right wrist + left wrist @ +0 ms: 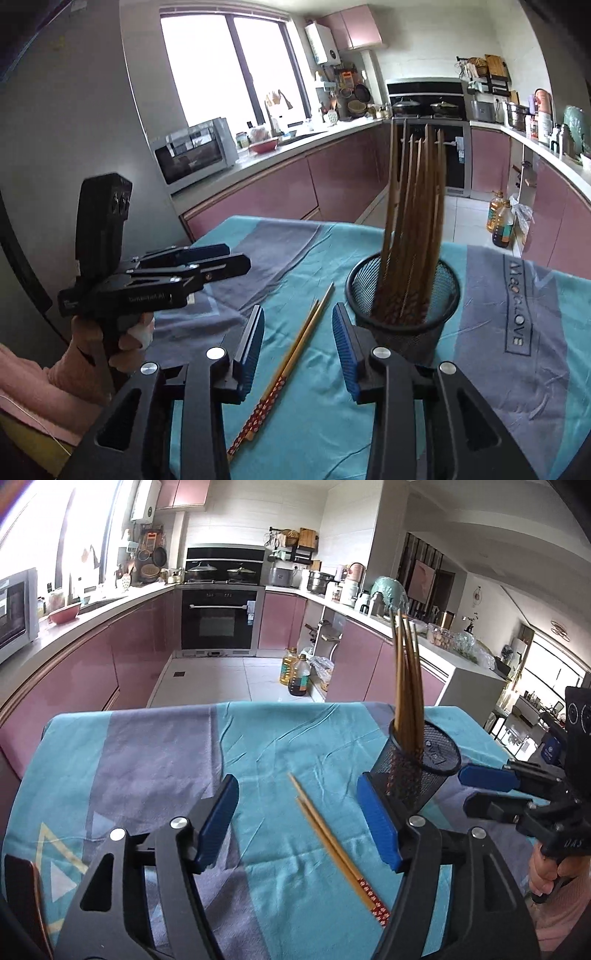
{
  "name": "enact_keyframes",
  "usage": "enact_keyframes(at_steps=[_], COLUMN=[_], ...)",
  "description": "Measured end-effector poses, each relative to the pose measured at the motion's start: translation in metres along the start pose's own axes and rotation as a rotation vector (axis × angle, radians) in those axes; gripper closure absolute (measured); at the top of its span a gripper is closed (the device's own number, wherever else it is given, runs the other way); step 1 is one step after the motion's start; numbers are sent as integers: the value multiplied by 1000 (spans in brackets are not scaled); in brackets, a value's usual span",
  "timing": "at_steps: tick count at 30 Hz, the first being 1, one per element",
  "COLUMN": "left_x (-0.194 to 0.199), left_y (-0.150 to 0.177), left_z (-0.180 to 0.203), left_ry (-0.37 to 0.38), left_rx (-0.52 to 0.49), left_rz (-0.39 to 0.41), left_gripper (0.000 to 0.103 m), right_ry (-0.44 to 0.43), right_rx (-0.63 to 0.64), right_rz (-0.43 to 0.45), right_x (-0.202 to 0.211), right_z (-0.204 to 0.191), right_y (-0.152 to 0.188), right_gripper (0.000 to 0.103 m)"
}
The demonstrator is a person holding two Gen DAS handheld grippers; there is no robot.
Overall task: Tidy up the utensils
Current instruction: 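Move both open tools back over the last two chopsticks on the tablecloth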
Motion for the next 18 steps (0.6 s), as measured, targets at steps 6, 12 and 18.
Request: enact_keyframes(at_steps=[6,12,18], left_x=[-6,-15,-23], left_y=[30,43,47], left_z=[-13,-11,-7], left_ry=[-43,-42,-28], left_rx=[8,16,16], left_rz=[-54,-89,-114], left_gripper=[37,38,38], right_ry=[-1,24,51], right_rx=[-49,-94,-96], right_rz=[-152,-213,-223], right_x=[-54,-77,-81], right_z=[-7,-5,-6], right_y=[30,46,49], right_gripper=[67,68,72])
Point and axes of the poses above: each gripper's, at about its wrist camera, not at the fingertips, and x roughly against the way its jaws point, z to its right, y to its underside, the point moved 3 cm from there along -x, roughly the way its jaws point, and after that the axes turned 1 degree about y, right-handed, at the moved point
